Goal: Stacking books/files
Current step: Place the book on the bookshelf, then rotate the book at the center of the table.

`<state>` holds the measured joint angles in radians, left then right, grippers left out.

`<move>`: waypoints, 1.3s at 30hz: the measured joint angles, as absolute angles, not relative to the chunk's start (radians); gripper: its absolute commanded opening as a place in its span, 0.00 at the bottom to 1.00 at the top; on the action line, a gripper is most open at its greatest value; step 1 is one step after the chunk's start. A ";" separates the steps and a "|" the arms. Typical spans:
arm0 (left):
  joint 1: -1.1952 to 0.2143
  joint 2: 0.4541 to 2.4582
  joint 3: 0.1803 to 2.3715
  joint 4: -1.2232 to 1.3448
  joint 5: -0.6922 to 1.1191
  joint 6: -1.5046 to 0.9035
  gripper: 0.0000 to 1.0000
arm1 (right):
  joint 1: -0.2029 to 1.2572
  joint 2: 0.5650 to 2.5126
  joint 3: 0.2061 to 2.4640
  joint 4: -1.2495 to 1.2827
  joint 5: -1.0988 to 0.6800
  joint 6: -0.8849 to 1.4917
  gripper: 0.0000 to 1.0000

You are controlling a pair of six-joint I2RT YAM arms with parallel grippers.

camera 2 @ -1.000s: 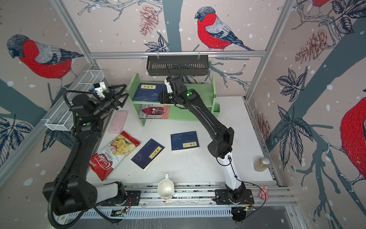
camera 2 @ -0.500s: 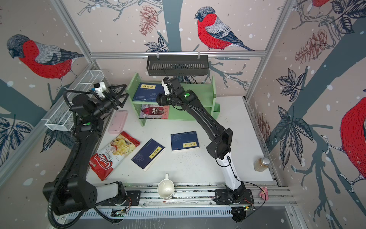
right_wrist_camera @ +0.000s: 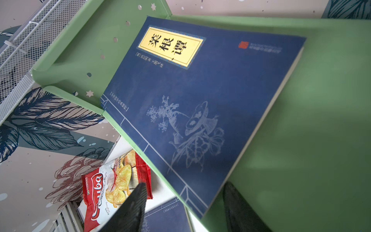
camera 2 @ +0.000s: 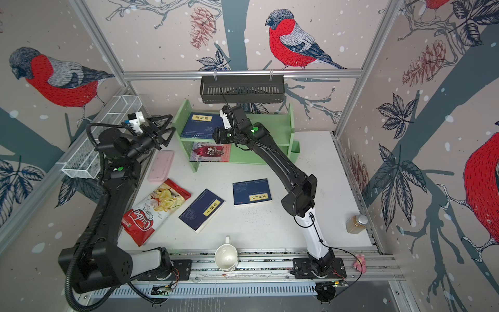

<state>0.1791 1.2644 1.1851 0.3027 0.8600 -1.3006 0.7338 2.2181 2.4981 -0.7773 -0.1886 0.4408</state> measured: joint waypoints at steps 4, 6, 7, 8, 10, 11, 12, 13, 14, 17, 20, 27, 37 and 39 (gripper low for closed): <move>0.179 1.264 1.184 0.302 0.860 -1.300 0.83 | 0.738 2.221 2.498 -0.769 -0.199 0.439 0.63; 0.179 1.264 1.184 0.302 0.860 -1.300 0.83 | 0.738 2.222 2.499 -0.766 -0.200 0.439 0.63; 0.179 1.264 1.184 0.302 0.860 -1.299 0.83 | 0.738 2.223 2.499 -0.765 -0.200 0.439 0.64; 0.179 1.264 1.184 0.302 0.860 -1.297 0.83 | 0.738 2.223 2.500 -0.764 -0.200 0.438 0.64; 0.179 1.264 1.184 0.302 0.860 -1.278 0.83 | 0.738 2.223 2.500 -0.765 -0.197 0.437 0.66; 0.179 1.263 1.188 0.294 0.860 -1.263 0.83 | 0.737 2.222 2.500 -0.765 -0.186 0.434 0.67; 0.178 1.262 1.200 0.268 0.860 -1.230 0.83 | 0.737 2.219 2.500 -0.767 -0.174 0.433 0.67; 0.177 1.262 1.222 0.226 0.857 -1.177 0.83 | 0.736 2.215 2.500 -0.771 -0.159 0.427 0.67; 0.175 1.262 1.249 0.181 0.852 -1.108 0.83 | 0.736 2.207 2.500 -0.774 -0.146 0.419 0.68; 0.174 1.255 1.314 0.036 0.842 -0.860 0.82 | 0.735 2.160 2.494 -0.780 -0.108 0.412 0.69; 0.170 1.257 1.338 -0.152 0.834 -0.588 0.81 | 0.736 2.074 2.467 -0.777 -0.076 0.390 0.69; 0.060 1.243 1.271 -0.556 0.756 -0.083 0.81 | 0.820 1.769 2.150 -0.733 0.007 0.340 0.70; 0.017 1.334 1.068 -0.655 0.682 -0.049 0.78 | 0.938 1.369 1.427 -0.605 -0.033 0.477 0.71; 0.010 1.356 1.031 -0.655 0.669 -0.076 0.78 | 0.940 1.314 1.325 -0.570 -0.042 0.526 0.71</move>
<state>0.0097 1.3560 1.0306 -0.6548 0.6693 -0.0757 0.9398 1.3136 1.3254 -0.5701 -0.0422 0.5262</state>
